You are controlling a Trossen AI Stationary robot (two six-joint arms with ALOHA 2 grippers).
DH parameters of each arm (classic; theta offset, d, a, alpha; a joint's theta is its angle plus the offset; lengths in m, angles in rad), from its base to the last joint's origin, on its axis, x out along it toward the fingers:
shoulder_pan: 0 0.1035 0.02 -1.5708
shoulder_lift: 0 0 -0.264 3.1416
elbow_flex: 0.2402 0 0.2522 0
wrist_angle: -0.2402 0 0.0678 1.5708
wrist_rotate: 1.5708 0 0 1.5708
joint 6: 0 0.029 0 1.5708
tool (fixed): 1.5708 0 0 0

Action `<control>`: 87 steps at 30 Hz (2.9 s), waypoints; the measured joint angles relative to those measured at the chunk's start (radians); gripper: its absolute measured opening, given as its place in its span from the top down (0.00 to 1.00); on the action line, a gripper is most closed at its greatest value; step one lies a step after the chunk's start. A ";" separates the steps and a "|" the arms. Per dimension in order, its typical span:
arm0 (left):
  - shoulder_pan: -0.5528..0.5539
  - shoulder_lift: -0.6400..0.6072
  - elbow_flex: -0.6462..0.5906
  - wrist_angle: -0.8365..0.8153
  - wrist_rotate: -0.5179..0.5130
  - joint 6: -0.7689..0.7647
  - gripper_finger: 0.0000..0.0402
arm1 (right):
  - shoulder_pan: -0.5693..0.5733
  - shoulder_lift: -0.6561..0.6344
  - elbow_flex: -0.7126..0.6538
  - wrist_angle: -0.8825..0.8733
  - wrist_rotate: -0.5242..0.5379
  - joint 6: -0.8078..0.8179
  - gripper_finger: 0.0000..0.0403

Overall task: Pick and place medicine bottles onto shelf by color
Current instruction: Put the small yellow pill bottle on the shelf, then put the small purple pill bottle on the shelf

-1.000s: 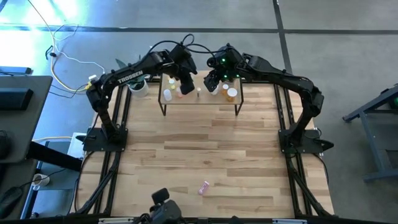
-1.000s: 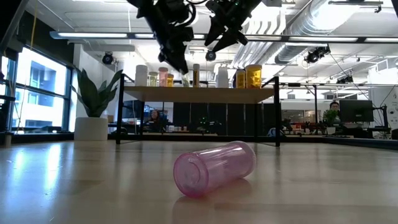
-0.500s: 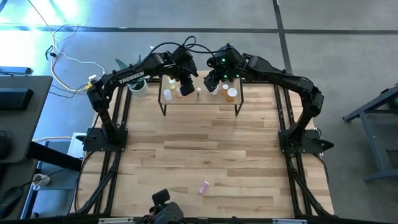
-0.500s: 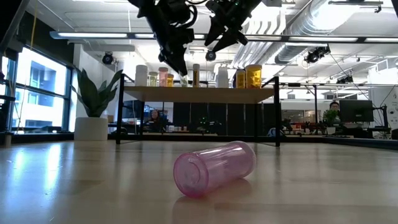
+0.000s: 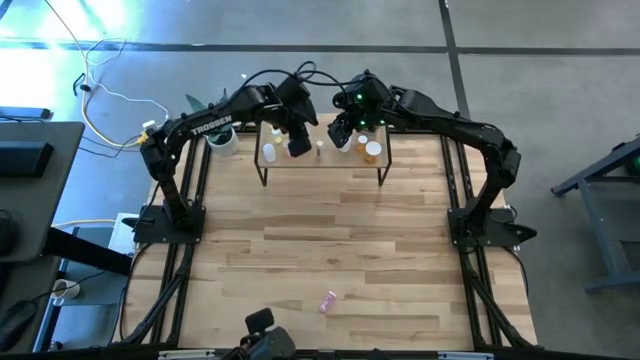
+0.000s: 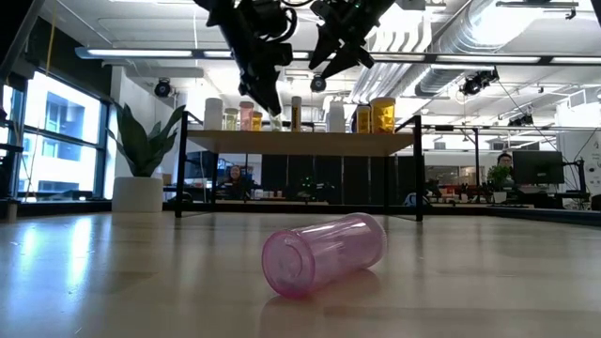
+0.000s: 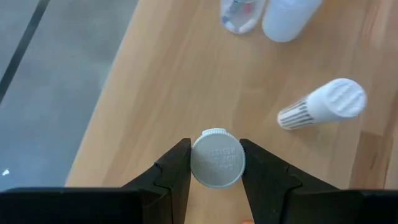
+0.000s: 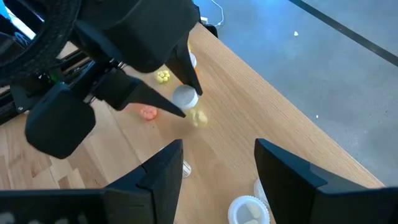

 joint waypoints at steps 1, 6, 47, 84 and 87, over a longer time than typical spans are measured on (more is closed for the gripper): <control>-0.003 0.000 0.000 -0.002 -0.001 0.001 0.71 | 0.000 0.000 0.000 0.000 0.000 0.000 0.53; -0.006 0.000 0.000 -0.029 -0.006 0.003 0.71 | 0.000 0.000 0.000 0.000 0.000 0.001 0.53; -0.005 0.000 0.007 -0.025 -0.018 0.011 0.51 | 0.000 0.000 0.000 0.000 0.000 0.002 0.53; -0.040 -0.495 -0.291 -0.014 0.111 -0.235 0.51 | 0.059 0.001 0.000 -0.015 -0.032 0.036 0.53; -0.067 -0.577 -0.383 0.062 0.106 -0.291 0.51 | 0.074 0.001 0.000 -0.014 -0.031 0.036 0.53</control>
